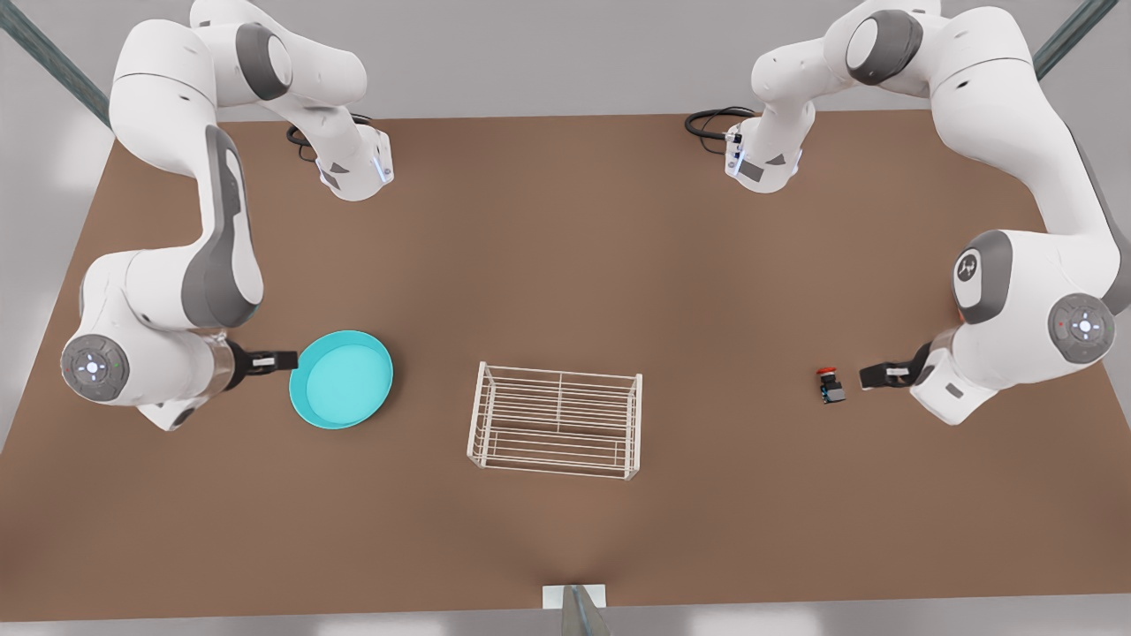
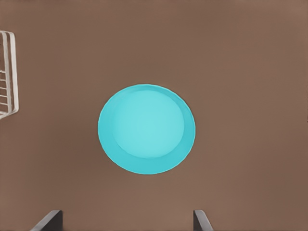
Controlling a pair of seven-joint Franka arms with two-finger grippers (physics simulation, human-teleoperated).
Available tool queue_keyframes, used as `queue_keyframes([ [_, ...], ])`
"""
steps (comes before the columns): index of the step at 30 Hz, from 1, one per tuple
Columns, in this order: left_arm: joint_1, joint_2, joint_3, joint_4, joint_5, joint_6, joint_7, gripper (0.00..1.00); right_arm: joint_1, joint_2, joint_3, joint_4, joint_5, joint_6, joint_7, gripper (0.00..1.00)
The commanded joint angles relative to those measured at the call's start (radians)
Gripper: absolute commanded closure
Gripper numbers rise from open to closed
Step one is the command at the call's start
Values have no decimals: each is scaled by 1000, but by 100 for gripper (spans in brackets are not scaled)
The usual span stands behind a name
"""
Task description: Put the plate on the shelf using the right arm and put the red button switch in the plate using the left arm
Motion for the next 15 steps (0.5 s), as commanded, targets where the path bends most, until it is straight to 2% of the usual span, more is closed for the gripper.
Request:
queue_keyframes([
  [1, -1, -3, -1, 2, 8, 121, -156, 0, 5, -1, 3, 1, 3, 86, 10, 0],
  [3, -22, 0, -5, -3, 5, 121, -162, 0, 5, 10, 4, -16, 5, 123, 0, 0],
  [7, -74, 14, -9, -87, 19, 109, -162, 0, -113, 94, 4, -71, 120, 203, -150, 0],
  [9, -74, 19, -7, -138, 63, 125, -162, 0, -118, 71, 4, -252, 110, 404, -253, 0],
  [10, -70, 17, -6, -187, 72, 159, -163, 0, -145, 37, 4, -411, 127, 562, -250, 0],
  [11, -67, 14, -4, -230, 109, 202, -165, 0, -168, 40, 4, -482, 132, 626, -254, 0],
  [14, -1, -23, -2, -406, 119, 411, -160, 0, -190, 43, 4, -582, 133, 758, -404, 0],
  [15, 30, -64, -2, -546, 120, 572, -160, 0, -207, 39, 4, -608, 149, 766, -398, 0],
])
